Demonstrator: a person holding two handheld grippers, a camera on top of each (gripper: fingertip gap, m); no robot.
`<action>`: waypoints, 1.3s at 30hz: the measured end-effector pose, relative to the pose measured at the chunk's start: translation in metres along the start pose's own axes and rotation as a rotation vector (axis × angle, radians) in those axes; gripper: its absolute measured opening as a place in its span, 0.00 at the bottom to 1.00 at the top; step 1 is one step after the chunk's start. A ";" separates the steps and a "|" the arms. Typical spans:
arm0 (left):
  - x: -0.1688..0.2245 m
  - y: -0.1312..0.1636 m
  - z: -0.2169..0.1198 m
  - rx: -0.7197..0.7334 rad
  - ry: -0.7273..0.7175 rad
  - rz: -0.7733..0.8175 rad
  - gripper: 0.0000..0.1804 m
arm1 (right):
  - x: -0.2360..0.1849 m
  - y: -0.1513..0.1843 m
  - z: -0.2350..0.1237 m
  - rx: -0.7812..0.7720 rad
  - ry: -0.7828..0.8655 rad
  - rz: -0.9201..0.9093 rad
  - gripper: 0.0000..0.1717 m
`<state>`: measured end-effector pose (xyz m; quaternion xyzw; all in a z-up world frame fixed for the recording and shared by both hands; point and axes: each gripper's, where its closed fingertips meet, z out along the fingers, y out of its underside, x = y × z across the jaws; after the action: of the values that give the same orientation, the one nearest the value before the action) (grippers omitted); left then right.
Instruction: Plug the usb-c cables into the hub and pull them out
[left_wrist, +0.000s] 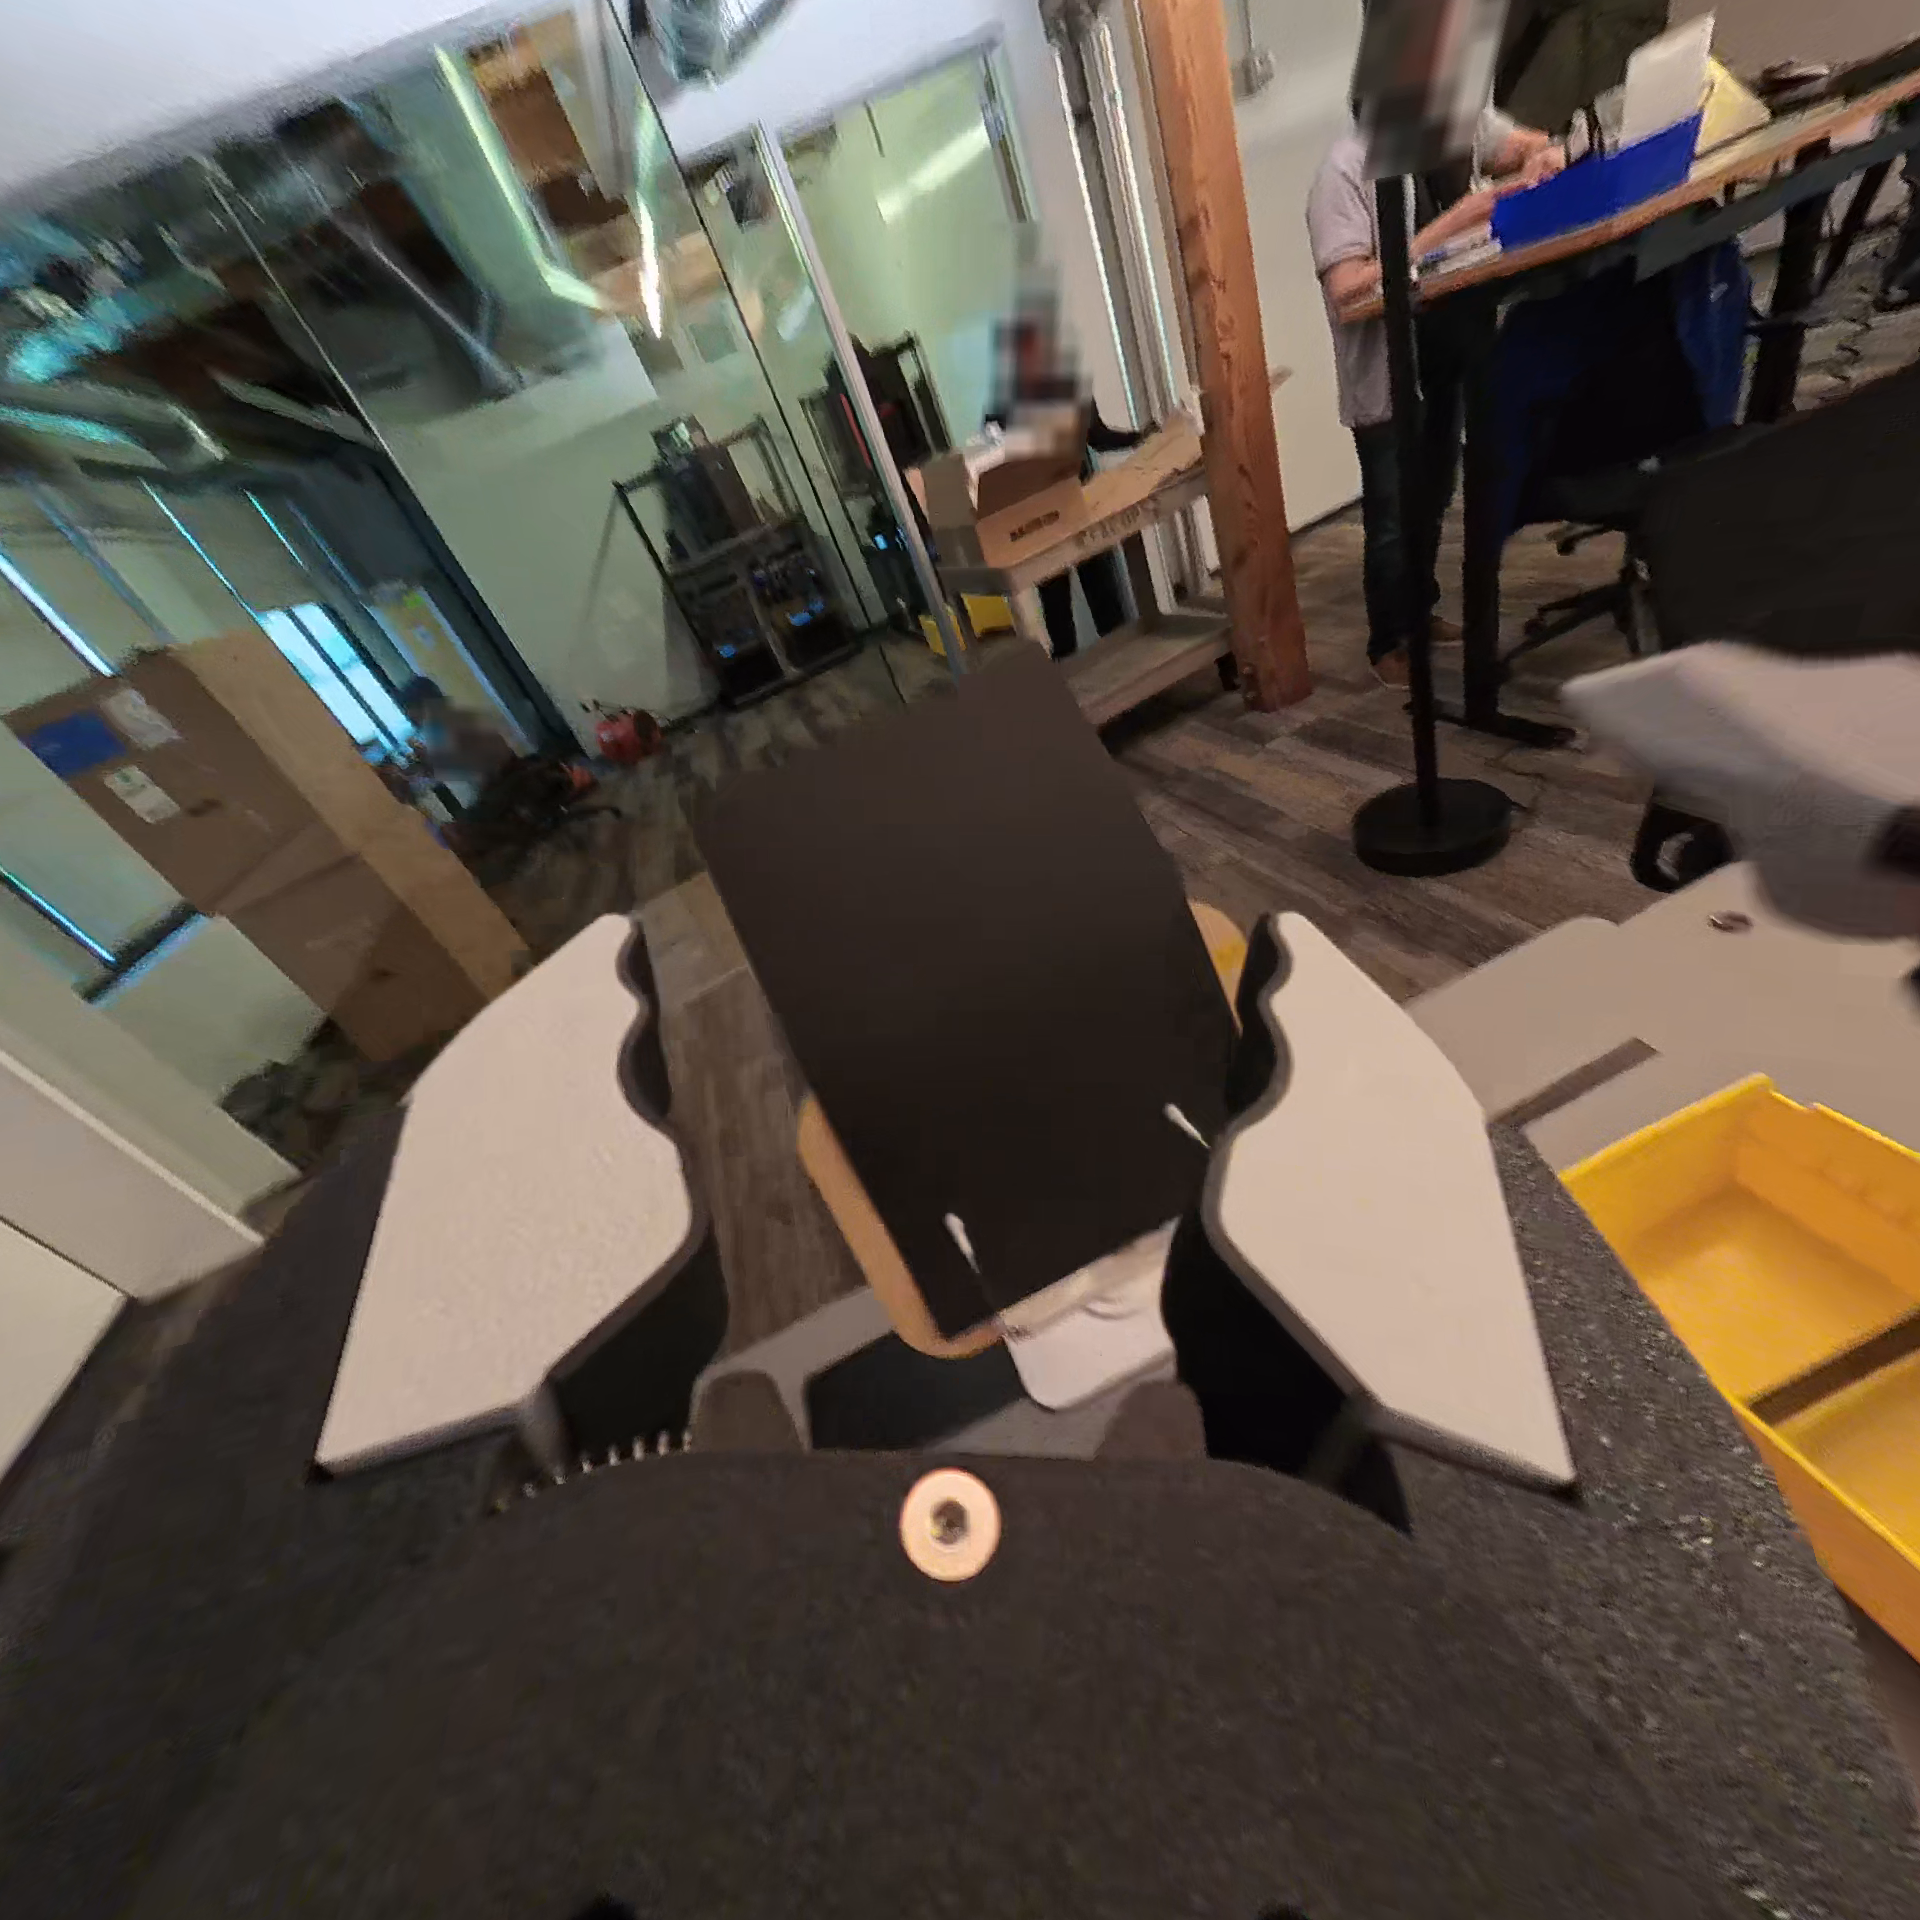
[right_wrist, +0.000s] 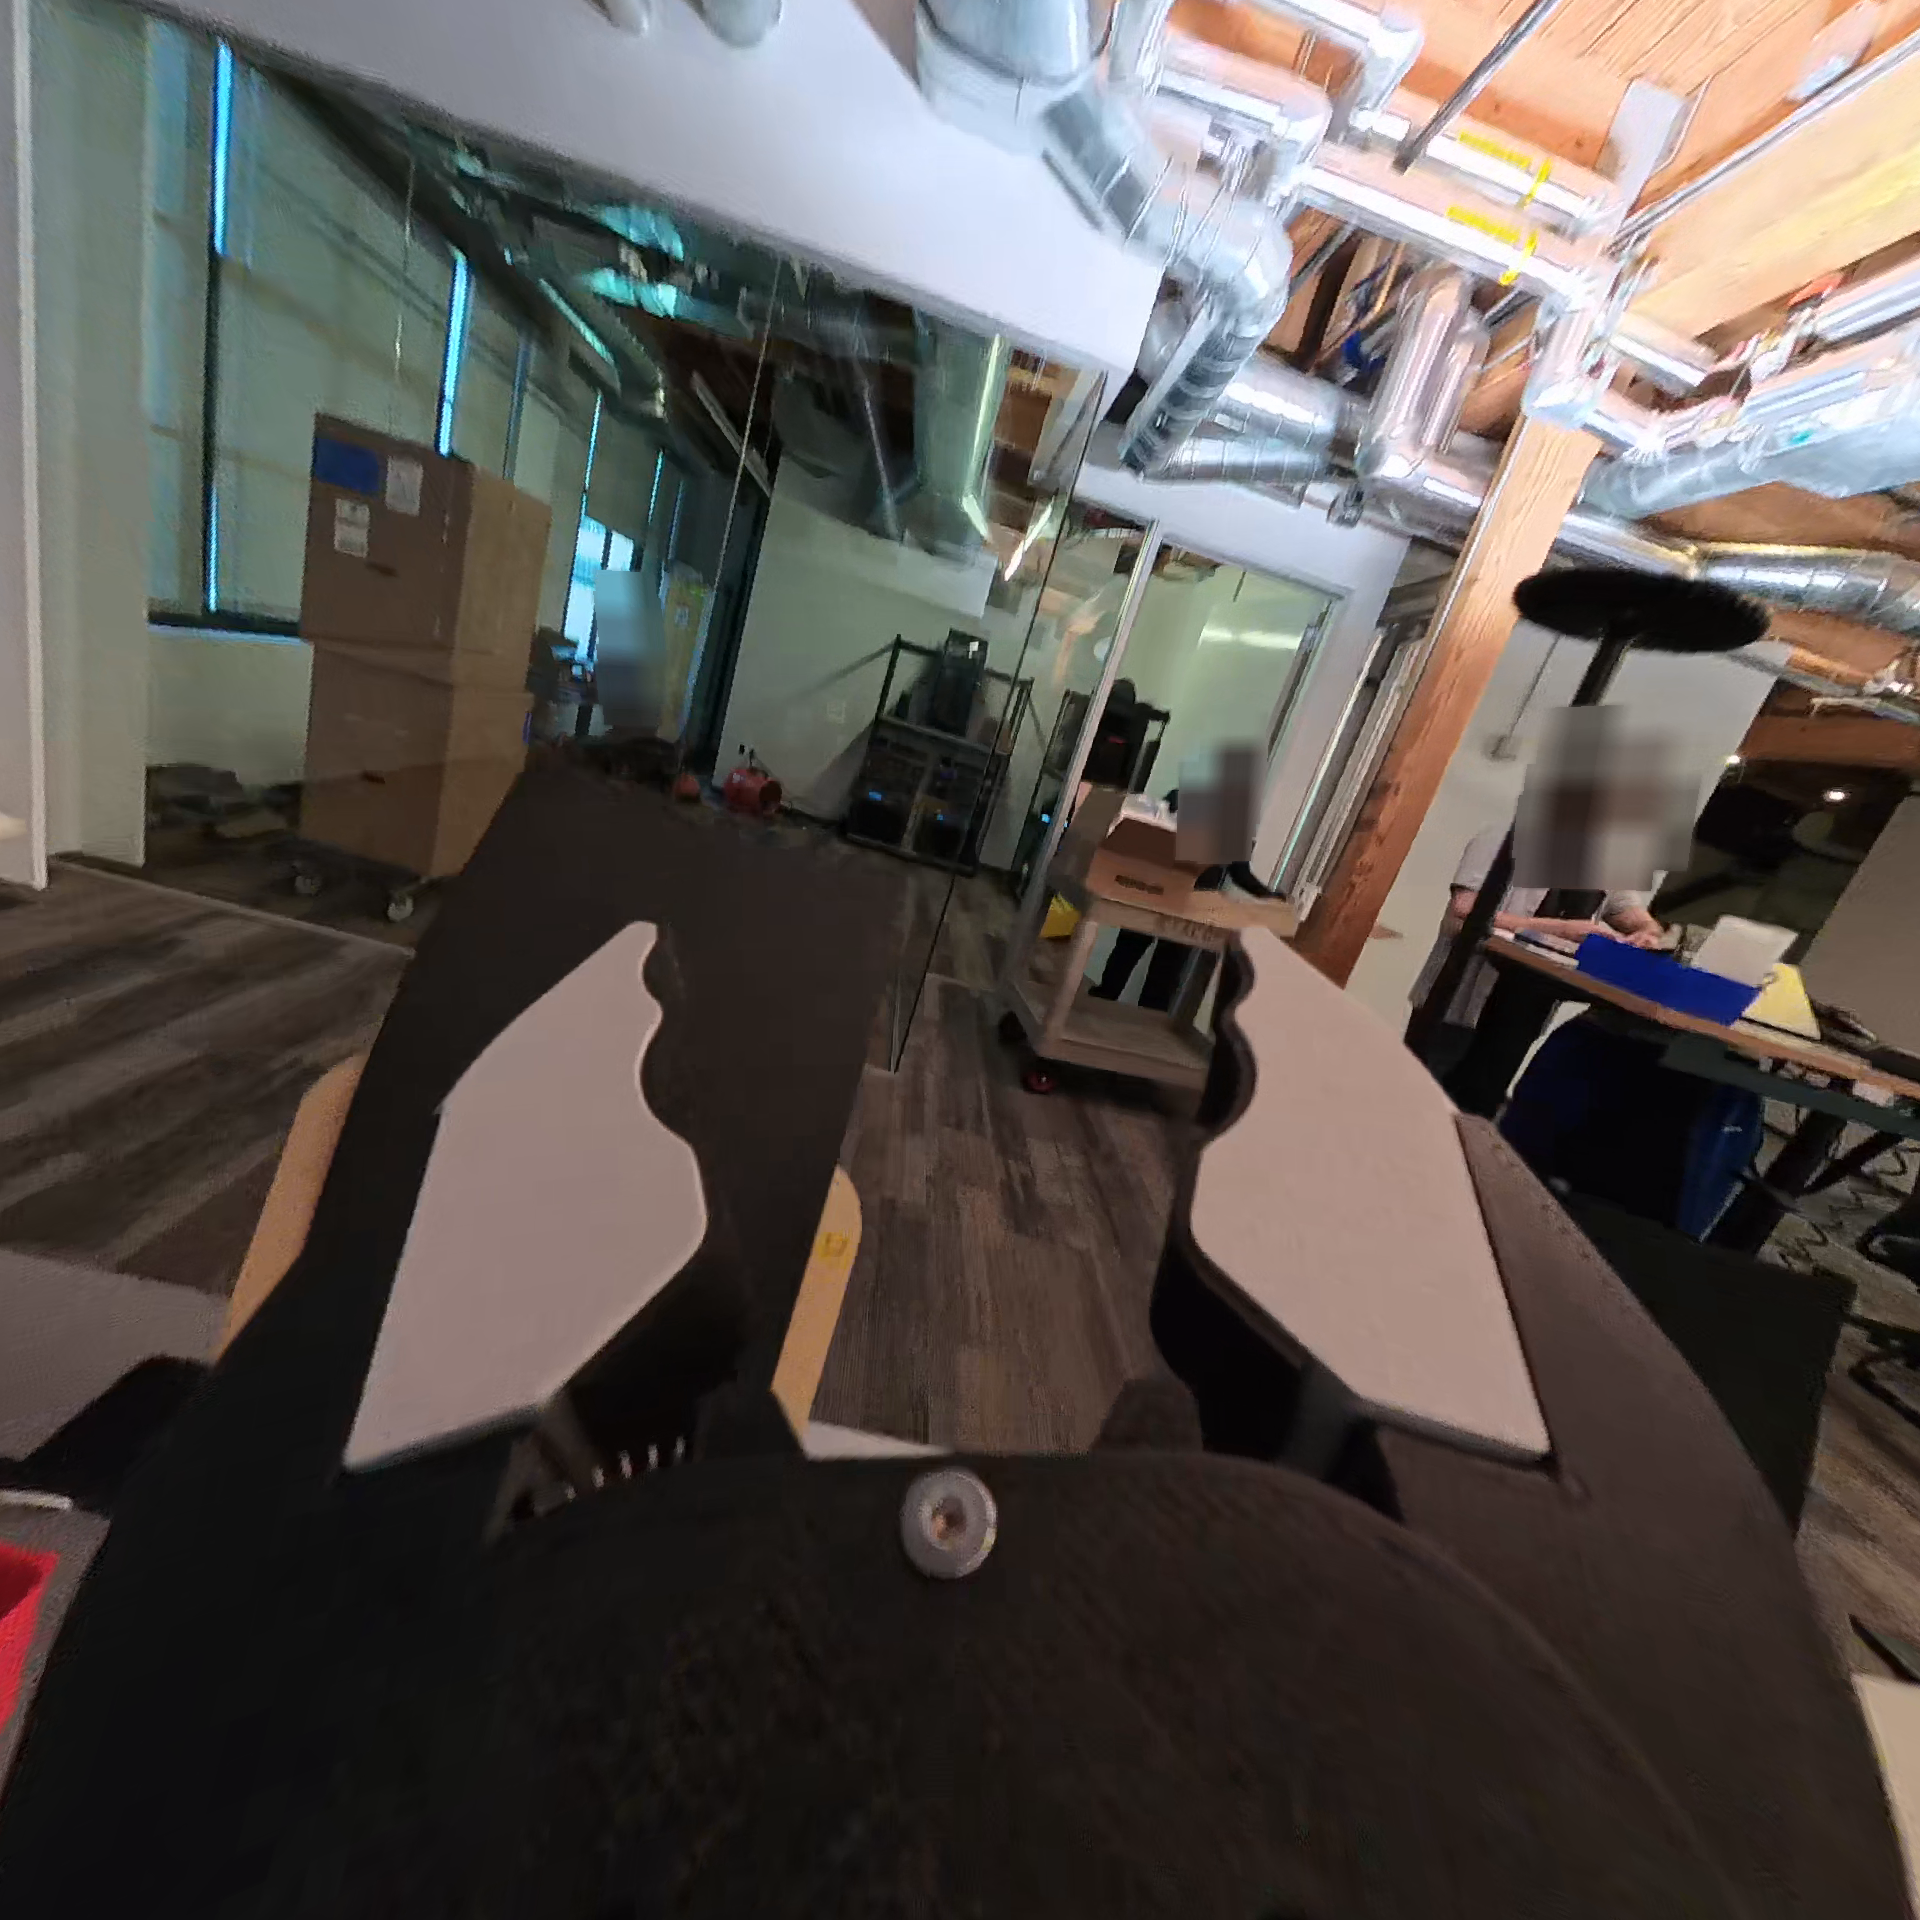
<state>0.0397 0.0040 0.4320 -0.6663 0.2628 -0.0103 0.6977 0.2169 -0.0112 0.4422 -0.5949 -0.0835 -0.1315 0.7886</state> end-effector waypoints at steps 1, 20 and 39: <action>0.010 0.014 0.009 -0.034 0.012 -0.019 0.59 | -0.012 0.017 0.004 -0.031 -0.003 -0.008 0.58; 0.137 0.352 0.078 -0.409 0.034 -0.259 0.69 | -0.152 0.386 -0.043 -0.675 -0.103 0.043 0.66; 0.173 0.566 0.027 -0.788 -0.066 -0.309 0.72 | -0.192 0.553 -0.130 -1.002 -0.129 0.158 0.67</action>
<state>0.0086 0.0292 -0.1593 -0.9137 0.1214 0.0078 0.3877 0.2009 0.0273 -0.1562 -0.9113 -0.0134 -0.0586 0.4074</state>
